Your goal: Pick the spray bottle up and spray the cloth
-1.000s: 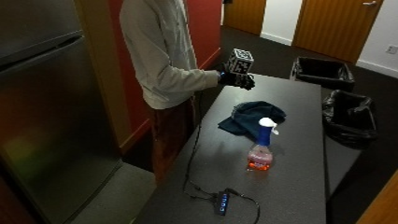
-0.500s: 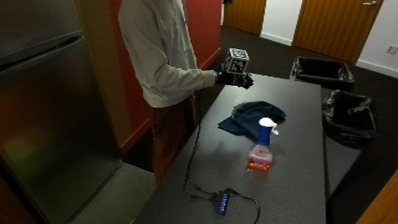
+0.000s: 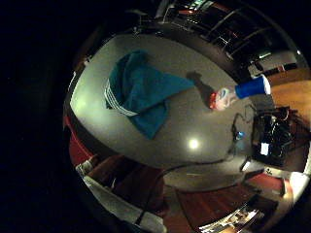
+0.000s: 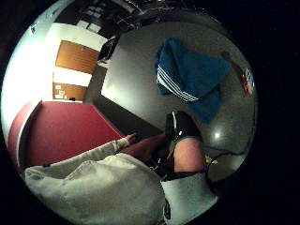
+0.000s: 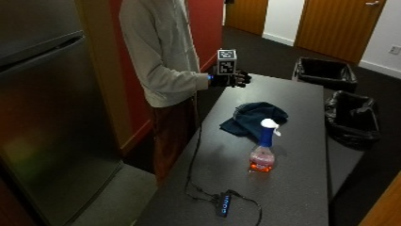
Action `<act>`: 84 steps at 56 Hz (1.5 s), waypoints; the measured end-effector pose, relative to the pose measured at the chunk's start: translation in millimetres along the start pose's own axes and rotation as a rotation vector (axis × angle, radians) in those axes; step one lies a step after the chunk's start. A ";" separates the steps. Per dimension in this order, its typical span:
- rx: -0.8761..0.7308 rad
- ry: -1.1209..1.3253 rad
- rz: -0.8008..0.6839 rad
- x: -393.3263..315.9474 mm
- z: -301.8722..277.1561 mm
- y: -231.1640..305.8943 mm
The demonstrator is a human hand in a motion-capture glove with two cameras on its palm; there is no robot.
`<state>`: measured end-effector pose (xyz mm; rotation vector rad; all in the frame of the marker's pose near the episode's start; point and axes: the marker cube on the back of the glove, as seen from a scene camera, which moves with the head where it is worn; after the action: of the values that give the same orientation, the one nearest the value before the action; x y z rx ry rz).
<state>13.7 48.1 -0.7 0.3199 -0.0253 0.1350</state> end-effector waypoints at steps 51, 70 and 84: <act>0.518 -0.132 0.470 116.8 -24.8 28.2; 0.724 -0.257 0.620 166.8 -28.6 19.1; 0.800 -0.470 0.742 190.5 -10.4 -5.1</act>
<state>203.1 71.1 -3.3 1.1310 -0.5705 0.8138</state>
